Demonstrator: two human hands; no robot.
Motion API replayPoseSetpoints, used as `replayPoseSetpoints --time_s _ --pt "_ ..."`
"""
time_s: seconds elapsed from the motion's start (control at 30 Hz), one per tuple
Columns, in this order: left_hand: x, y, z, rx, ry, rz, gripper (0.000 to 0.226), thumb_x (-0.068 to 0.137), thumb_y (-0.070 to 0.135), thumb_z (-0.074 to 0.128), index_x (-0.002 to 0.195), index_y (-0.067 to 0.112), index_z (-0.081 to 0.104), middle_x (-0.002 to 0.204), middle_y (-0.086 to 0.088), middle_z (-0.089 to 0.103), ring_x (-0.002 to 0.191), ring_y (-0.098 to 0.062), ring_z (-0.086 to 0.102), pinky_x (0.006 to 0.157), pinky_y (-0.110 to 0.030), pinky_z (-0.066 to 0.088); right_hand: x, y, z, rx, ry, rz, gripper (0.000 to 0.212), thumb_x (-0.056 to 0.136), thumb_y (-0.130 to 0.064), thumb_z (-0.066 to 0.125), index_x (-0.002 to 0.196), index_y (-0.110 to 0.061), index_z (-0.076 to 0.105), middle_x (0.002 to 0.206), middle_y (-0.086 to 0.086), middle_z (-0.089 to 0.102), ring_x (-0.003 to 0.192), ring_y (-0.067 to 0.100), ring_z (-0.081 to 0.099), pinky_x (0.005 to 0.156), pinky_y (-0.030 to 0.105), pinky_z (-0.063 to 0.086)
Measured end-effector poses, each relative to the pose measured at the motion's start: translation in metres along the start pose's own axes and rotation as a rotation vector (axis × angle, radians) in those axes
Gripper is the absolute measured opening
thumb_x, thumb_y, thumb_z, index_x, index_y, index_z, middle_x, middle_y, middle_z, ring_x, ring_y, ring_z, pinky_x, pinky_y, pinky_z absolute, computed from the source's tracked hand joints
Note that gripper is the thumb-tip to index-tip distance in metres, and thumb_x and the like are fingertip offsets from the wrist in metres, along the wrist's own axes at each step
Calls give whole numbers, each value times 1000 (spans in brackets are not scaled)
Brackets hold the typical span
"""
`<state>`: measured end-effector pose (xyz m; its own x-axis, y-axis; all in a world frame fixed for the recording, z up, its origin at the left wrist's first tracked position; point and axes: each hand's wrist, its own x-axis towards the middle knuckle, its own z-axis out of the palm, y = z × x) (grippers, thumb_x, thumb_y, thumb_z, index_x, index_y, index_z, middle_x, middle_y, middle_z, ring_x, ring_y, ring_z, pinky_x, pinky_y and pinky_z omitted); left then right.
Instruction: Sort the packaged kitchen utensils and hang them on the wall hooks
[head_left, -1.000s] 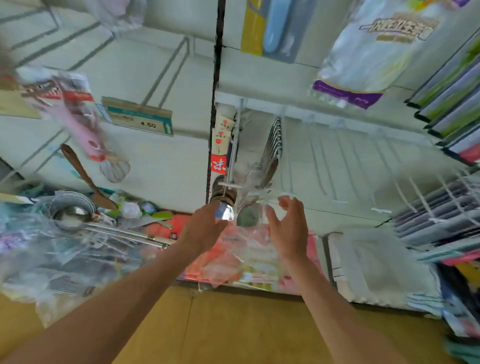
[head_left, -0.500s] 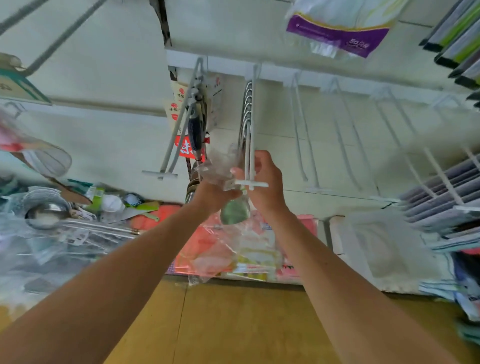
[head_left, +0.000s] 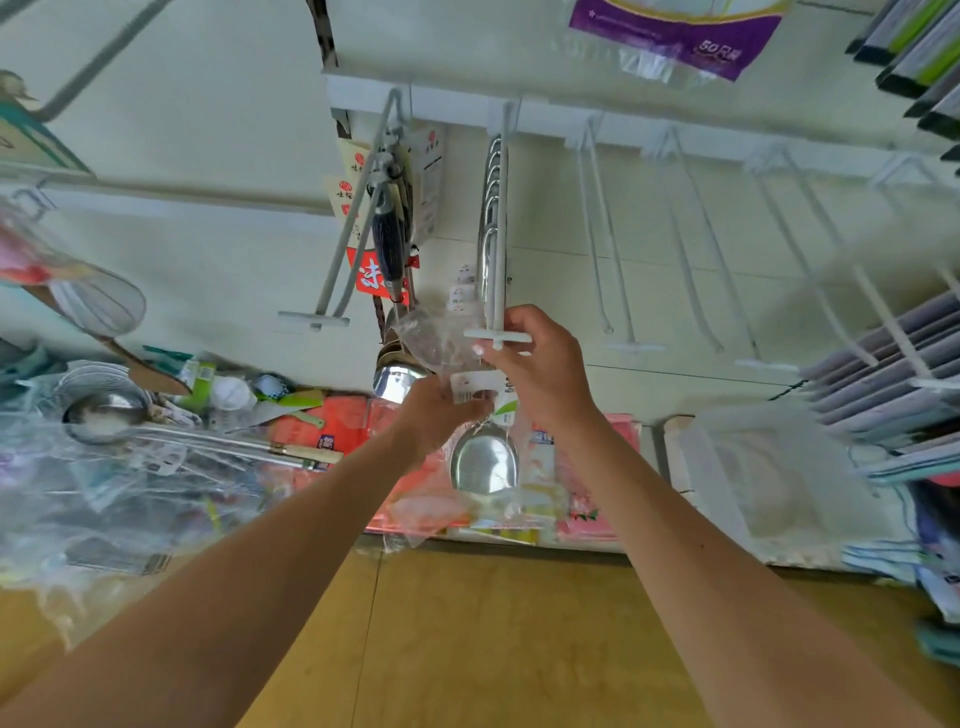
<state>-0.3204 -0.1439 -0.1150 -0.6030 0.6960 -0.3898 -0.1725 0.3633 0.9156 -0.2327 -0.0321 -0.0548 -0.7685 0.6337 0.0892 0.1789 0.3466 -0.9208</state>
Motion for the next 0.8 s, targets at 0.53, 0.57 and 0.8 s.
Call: replayPoseSetpoints --time_s 0.53,0.57,0.8 --pt "-85 -44 0 -10 -79 -12 17 81 3 74 86 19 72 79 5 73 73 -7 71 65 -20 57 -83 -25 -1 4 -58 130 21 83 -16 77 101 -13 65 93 -3 72 83 10 69 74 16 53" --pt "-90 -48 -2 -3 -92 -9 15 81 4 75 90 16 73 85 0 74 80 -14 72 72 -26 59 -90 -27 0 17 -58 148 21 83 -15 77 101 -14 65 93 -3 72 83 9 69 74 17 53" --pt "-122 -57 -33 -18 -134 20 25 82 4 74 107 6 73 102 -5 75 94 -21 72 84 -32 58 -117 -49 25 152 49 237 18 83 -10 76 95 -16 65 93 5 71 82 14 70 68 17 53"
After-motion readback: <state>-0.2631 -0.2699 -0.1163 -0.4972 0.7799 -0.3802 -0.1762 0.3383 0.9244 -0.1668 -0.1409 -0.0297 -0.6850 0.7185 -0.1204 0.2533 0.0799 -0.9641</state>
